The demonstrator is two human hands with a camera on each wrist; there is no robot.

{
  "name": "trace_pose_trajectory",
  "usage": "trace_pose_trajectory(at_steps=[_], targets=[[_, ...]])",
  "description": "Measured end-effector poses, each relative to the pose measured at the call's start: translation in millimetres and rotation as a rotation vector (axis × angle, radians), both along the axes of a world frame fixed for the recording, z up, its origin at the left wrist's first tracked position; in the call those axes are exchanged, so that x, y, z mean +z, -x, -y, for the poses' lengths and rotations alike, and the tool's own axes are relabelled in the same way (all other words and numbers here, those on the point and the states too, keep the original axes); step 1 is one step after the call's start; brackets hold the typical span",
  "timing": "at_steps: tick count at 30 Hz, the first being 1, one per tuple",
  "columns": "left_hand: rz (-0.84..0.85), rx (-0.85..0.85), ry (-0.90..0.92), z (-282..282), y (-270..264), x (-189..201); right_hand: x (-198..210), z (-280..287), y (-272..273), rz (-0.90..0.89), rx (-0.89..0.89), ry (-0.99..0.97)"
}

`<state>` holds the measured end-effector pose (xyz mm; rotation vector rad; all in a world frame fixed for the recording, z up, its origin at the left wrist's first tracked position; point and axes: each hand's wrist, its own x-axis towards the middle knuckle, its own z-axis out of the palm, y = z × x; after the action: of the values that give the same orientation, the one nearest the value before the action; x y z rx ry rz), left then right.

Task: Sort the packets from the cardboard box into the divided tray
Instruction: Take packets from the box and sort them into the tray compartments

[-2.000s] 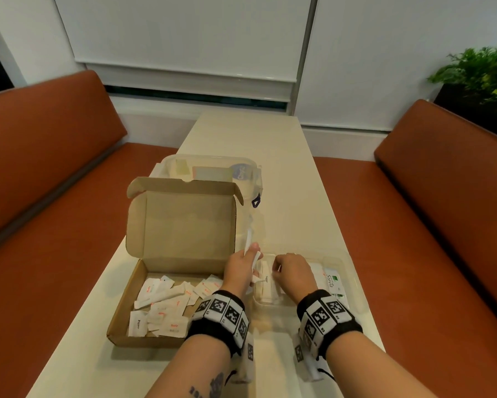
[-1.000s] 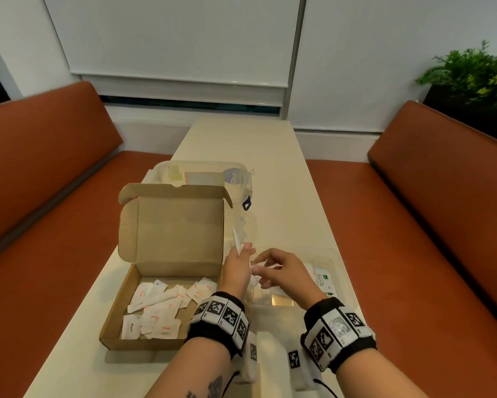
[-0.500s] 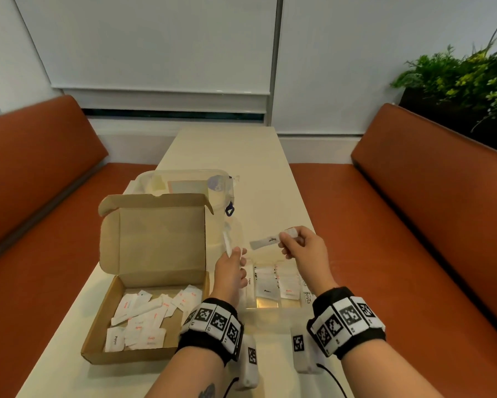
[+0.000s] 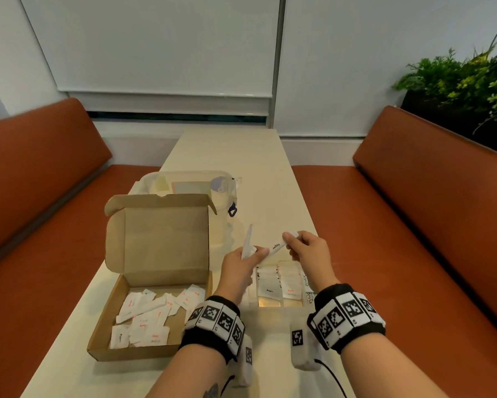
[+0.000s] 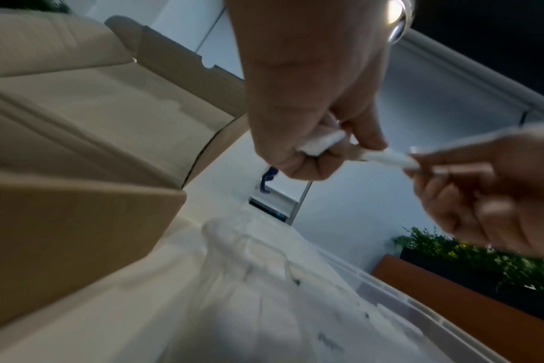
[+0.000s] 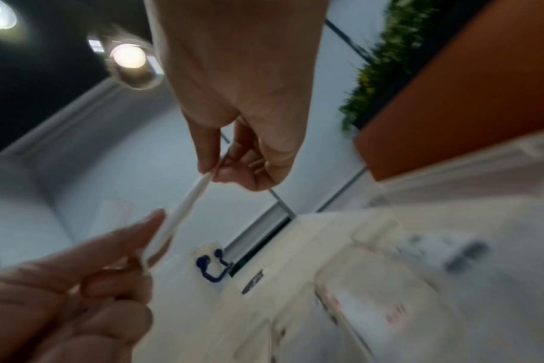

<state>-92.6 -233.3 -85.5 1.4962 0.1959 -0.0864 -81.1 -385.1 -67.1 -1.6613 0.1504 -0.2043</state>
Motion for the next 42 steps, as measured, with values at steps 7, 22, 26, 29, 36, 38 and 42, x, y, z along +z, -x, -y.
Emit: trace_pose_trajectory(at_steps=[7, 22, 26, 29, 36, 38, 42], targets=[[0.005, -0.026, -0.009, -6.5, -14.0, 9.9, -30.3, 1.2, 8.9, -0.152, 0.025, -0.777], [0.209, -0.112, -0.372, -7.7, -25.9, 16.1, -13.8, 1.2, 12.0, -0.045, 0.208, 0.069], [0.099, -0.063, -0.220, -5.8, -20.8, 7.4, -9.1, -3.4, 8.6, -0.043, 0.176, 0.069], [0.061, -0.117, -0.181, -4.6, -15.3, 2.0, -9.1, -5.6, 8.3, -0.066, 0.146, -0.035], [0.122, -0.119, -0.231, -7.5, -18.4, 2.5, -12.4, -10.0, 7.2, -0.092, 0.191, -0.013], [0.128, -0.122, -0.216, -7.6, -19.0, 3.1, -8.2, -12.2, 6.5, -0.077, 0.210, -0.024], [0.063, -0.116, -0.161, -10.7, -17.2, -1.4, 0.8, -12.7, 1.7, 0.045, 0.134, 0.035]])
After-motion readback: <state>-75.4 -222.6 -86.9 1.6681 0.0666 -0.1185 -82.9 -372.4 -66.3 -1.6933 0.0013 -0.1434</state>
